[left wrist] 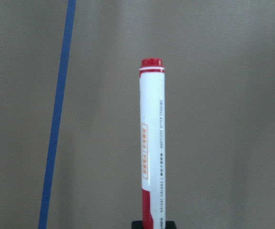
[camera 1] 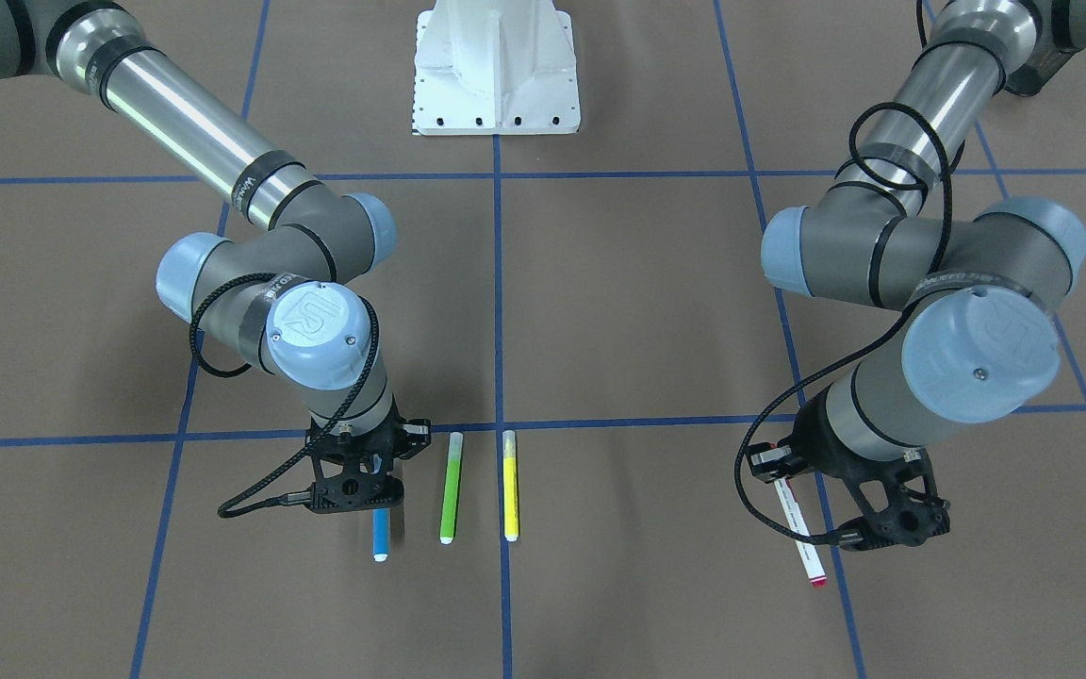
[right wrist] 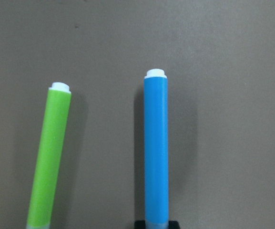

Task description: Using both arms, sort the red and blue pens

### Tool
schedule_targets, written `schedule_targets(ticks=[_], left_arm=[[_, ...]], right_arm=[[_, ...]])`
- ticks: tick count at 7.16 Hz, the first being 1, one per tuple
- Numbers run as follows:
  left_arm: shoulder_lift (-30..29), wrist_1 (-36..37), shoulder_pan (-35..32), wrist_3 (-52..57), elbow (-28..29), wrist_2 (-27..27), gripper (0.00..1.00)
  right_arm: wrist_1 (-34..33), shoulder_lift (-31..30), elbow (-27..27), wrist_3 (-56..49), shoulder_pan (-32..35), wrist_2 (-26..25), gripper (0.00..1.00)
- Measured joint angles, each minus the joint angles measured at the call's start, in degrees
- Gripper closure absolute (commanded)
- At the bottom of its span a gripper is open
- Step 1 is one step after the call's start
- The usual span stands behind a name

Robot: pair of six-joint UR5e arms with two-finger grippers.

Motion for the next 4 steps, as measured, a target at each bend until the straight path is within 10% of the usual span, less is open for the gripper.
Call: schedule_targets(ticks=[4], left_arm=[[9.56,5.90,-5.41,12.61,-11.04,0.75,1.00]], right_arm=[[-18.15,-12.09,18.64,-16.54,6.36,-0.25,1.00]])
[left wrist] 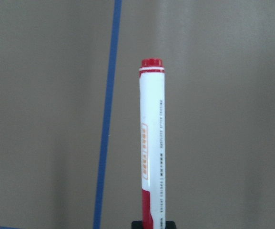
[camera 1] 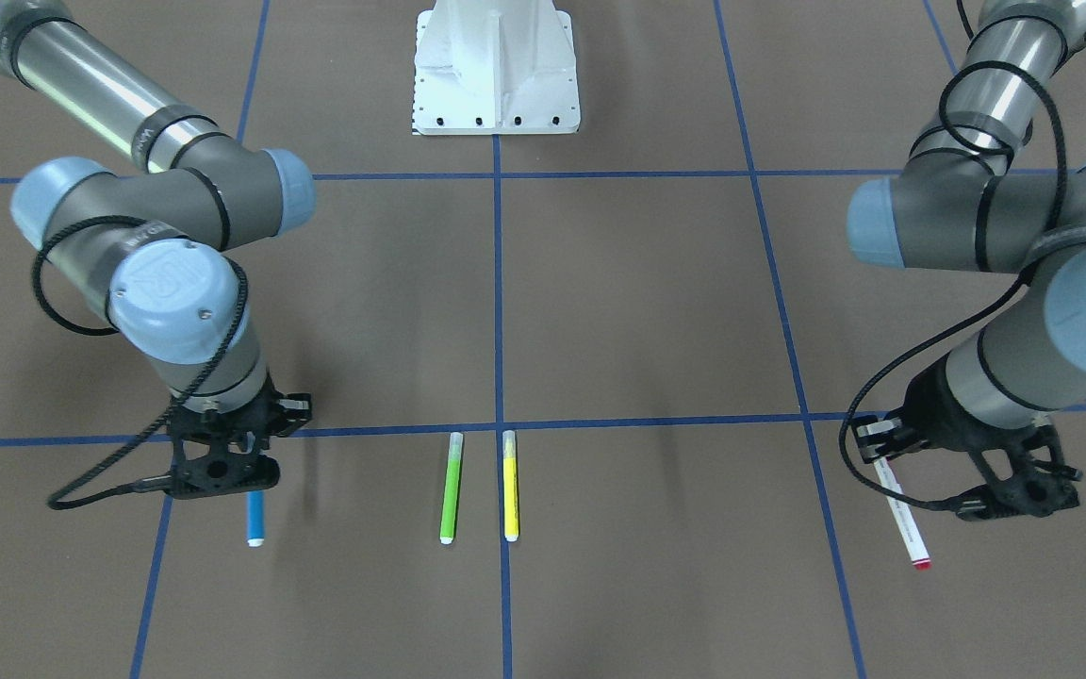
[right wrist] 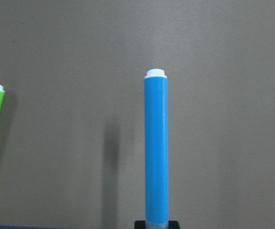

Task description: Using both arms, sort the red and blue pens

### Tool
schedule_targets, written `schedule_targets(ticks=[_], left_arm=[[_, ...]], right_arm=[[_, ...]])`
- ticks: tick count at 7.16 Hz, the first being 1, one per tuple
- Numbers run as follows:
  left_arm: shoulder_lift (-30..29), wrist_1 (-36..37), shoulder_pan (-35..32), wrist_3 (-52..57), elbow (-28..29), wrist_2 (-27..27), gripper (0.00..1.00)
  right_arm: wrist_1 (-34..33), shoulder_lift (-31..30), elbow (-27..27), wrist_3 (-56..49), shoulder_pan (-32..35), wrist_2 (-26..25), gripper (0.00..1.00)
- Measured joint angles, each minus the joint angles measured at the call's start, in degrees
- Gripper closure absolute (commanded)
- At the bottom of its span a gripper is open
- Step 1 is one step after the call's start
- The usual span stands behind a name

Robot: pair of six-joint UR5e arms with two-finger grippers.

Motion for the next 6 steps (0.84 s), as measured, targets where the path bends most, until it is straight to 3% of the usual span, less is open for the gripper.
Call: schedule_targets(ticks=[3,6], left_arm=[[7.01,6.04,-3.53,13.07,-8.62,3.55,1.00],[16.68,14.45,-7.84,28.03,-18.55,9.49,1.00]], right_arm=[[-10.19,-8.84,9.50,-18.33,7.42,-1.62,1.00],[-12.28,-21.37,17.14,-31.98,13.68,-3.11,1.00]])
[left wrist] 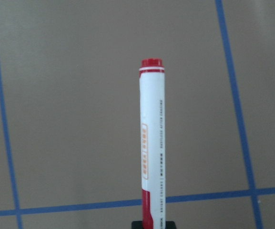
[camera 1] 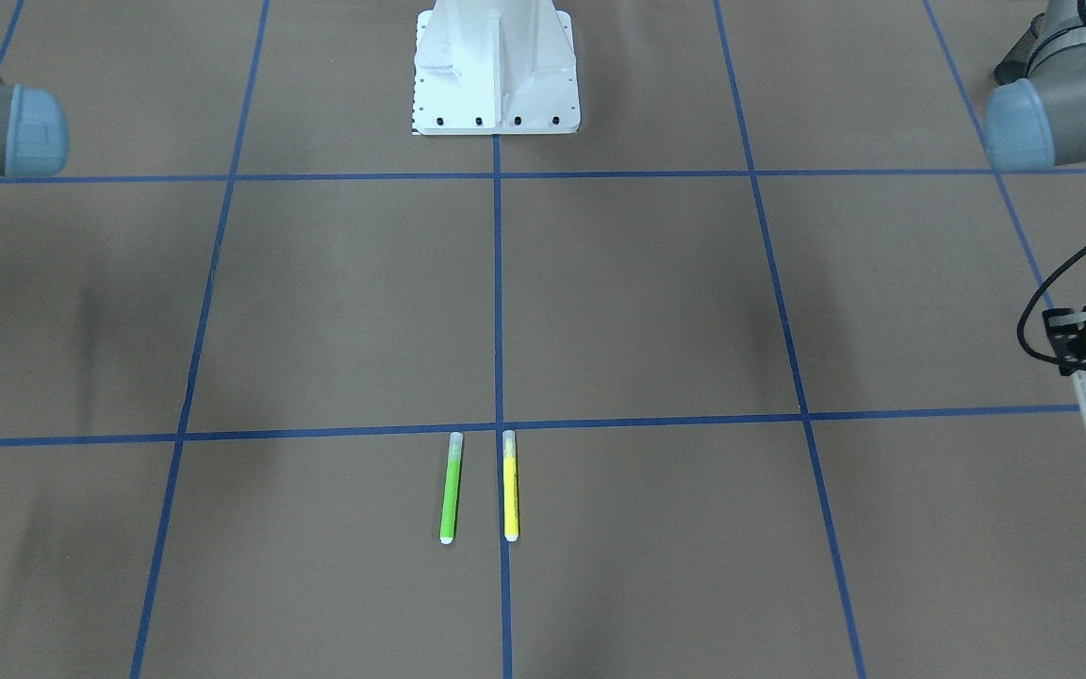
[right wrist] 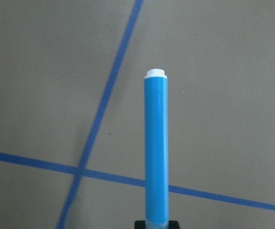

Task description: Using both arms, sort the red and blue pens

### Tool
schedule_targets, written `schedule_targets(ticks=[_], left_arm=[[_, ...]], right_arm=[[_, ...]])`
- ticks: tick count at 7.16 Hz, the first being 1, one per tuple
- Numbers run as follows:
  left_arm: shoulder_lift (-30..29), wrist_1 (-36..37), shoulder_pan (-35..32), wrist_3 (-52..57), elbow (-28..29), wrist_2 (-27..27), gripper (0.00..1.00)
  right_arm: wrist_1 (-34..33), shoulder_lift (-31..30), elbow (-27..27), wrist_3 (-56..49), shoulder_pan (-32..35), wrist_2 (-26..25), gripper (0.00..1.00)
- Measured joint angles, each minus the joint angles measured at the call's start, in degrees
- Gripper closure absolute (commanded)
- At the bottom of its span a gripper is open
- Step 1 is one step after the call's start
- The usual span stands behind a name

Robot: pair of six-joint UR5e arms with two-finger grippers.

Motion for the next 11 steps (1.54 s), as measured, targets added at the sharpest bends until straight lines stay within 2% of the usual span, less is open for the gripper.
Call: schedule_targets(ticks=[2,4,7,10,11], left_arm=[[6.08,1.11,-1.33,3.94,-3.93,1.71,1.00],[9.93,1.22,-1.72,5.05,-5.23,2.03,1.00],[12.33,1.17,-1.73,5.19,-7.31,2.07,1.00],[12.69,1.17,-1.76,5.11,-9.29,2.01,1.00],[12.83,1.17,-1.76,5.08,-9.70,2.00,1.00]], right_arm=[[-1.35,-8.44,2.95,-8.85,4.15,0.24,1.00],[-5.35,-16.75,5.87,-18.55,9.28,0.74,1.00],[-11.17,-30.07,8.08,-33.97,19.15,1.01,1.00],[-12.54,-40.83,8.15,-43.64,22.55,1.26,1.00],[-14.93,-42.88,8.20,-46.33,23.30,1.71,1.00]])
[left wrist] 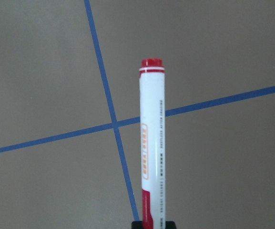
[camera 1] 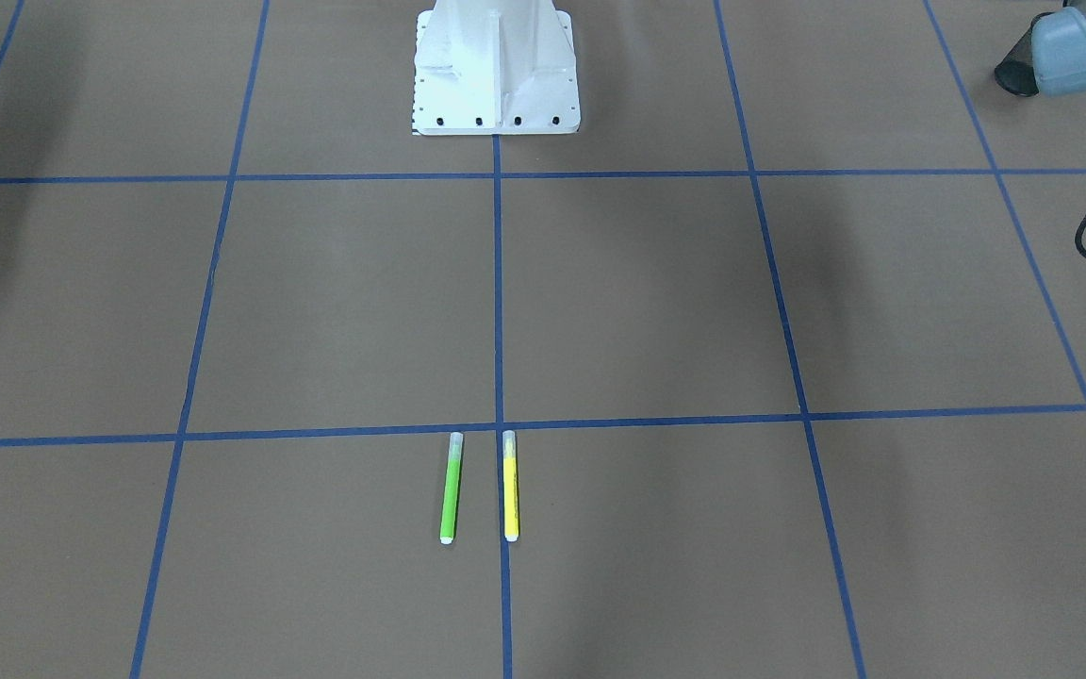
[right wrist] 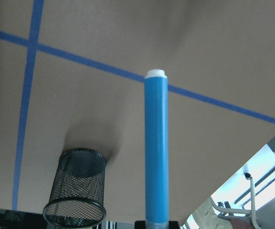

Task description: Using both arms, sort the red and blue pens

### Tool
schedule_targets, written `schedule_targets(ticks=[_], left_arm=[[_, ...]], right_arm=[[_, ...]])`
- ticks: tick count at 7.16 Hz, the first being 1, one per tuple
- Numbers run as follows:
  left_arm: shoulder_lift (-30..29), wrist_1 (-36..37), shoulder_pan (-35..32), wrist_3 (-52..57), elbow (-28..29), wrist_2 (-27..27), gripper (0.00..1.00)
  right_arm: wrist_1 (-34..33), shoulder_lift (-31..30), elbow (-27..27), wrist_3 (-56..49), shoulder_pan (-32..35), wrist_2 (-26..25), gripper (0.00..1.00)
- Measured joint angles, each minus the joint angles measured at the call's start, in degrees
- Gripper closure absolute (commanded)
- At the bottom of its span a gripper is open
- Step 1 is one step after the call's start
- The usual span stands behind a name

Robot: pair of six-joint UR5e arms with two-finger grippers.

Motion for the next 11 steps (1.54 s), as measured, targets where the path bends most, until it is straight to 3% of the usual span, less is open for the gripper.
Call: schedule_targets(ticks=[5,11], left_arm=[[1.41,-0.10,0.07,0.00,-2.82,0.02,1.00],[2.12,-0.12,-0.01,0.06,-6.24,0.09,1.00]], right_arm=[[-19.32,-1.84,1.13,-6.87,3.88,0.95,1.00],[-24.75,-1.94,-1.34,-5.67,4.03,2.69,1.00]])
